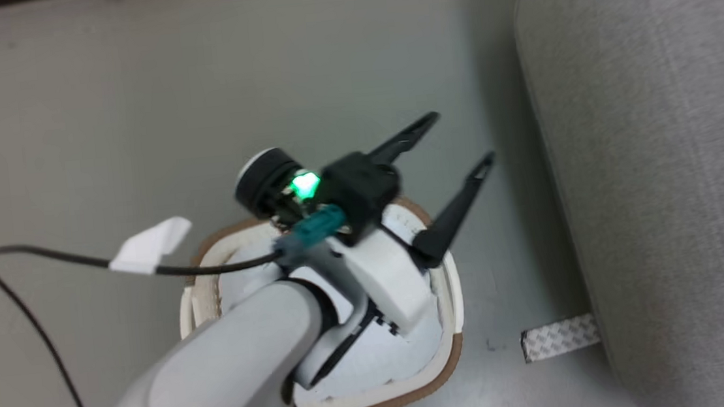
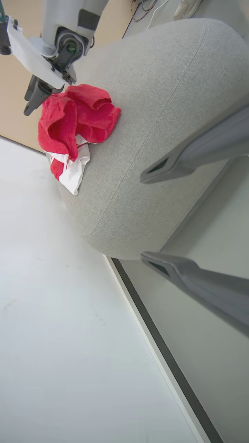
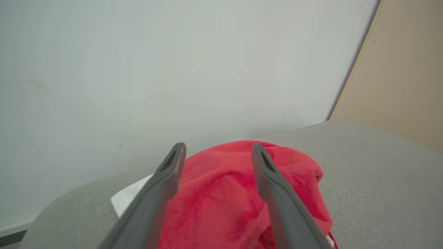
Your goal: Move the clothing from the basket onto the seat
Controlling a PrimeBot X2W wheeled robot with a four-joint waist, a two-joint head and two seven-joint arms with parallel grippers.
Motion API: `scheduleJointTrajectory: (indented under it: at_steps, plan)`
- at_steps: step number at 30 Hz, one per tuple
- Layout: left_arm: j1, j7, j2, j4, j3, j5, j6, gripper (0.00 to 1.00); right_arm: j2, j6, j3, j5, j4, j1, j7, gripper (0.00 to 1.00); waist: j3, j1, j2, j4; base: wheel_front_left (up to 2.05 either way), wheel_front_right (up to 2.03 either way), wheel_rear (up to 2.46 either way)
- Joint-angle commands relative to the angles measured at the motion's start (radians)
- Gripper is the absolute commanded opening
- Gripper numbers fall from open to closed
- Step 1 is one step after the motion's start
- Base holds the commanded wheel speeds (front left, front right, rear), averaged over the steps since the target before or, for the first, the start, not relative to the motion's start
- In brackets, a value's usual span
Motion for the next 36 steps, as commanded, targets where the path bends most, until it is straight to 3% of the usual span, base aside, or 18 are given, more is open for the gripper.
scheduleJointTrajectory:
  at_steps: [1,8,18,24,30,36]
  plan:
    - [0.031,-0.024,0.015,0.01,0.017,-0.015,0.008,1.0,0.031,-0.003,0.01,-0.03,-0.066,0.055,-0.002,1.0,-0.063,-0.0001,0.0,-0.019,0.0,0.0,0.0]
    - [0.141,-0.138,0.036,0.074,0.086,-0.076,0.055,1.0,0.128,-0.003,0.164,-0.035,-0.249,0.227,-0.002,1.0,-0.216,-0.0001,0.0,-0.009,0.0,0.0,0.0]
    - [0.33,-0.306,0.026,0.208,0.154,-0.146,0.106,1.0,0.185,-0.003,0.368,-0.022,-0.367,0.494,-0.002,1.0,-0.431,-0.0001,0.0,0.071,0.0,0.0,0.0]
    - [0.473,-0.349,0.037,0.295,0.212,-0.15,0.143,1.0,0.23,-0.003,0.462,-0.009,-0.403,0.677,-0.002,1.0,-0.535,-0.0001,0.0,0.122,0.0,0.0,0.0]
    - [0.639,-0.353,0.025,0.313,0.324,-0.096,0.172,1.0,0.266,-0.003,0.537,-0.007,-0.431,0.816,-0.002,1.0,-0.582,-0.0001,0.0,0.148,0.0,0.0,0.0]
    - [0.778,-0.353,-0.029,0.277,0.451,0.006,0.147,1.0,0.281,-0.003,0.535,-0.006,-0.434,0.903,-0.002,1.0,-0.608,-0.0001,0.0,0.179,0.0,0.0,0.0]
